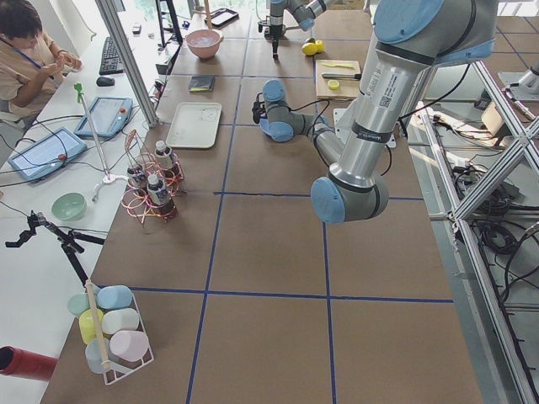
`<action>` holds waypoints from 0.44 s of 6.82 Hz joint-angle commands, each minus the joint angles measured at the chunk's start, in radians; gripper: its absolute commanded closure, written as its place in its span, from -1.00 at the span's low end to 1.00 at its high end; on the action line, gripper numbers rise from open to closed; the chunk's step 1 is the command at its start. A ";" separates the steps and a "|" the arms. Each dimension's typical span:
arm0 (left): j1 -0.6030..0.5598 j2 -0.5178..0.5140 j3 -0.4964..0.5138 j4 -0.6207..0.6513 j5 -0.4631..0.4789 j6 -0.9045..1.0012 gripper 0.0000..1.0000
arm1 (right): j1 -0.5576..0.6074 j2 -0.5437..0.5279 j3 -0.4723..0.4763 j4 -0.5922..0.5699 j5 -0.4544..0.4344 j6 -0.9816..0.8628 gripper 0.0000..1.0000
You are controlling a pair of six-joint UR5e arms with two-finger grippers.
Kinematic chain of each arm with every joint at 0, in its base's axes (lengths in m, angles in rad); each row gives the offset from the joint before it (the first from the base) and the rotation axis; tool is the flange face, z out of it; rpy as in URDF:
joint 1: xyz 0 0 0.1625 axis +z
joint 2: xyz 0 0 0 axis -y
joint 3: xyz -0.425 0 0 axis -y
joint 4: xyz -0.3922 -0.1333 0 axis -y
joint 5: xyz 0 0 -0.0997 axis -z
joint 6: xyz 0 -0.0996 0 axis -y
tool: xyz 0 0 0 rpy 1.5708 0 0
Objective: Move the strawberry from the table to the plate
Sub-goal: 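Grasp the red strawberry with the right gripper while the left gripper holds the plate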
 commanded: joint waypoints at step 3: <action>-0.007 0.003 -0.018 0.000 0.000 0.000 -0.31 | -0.021 0.004 -0.006 -0.001 -0.003 0.001 -0.38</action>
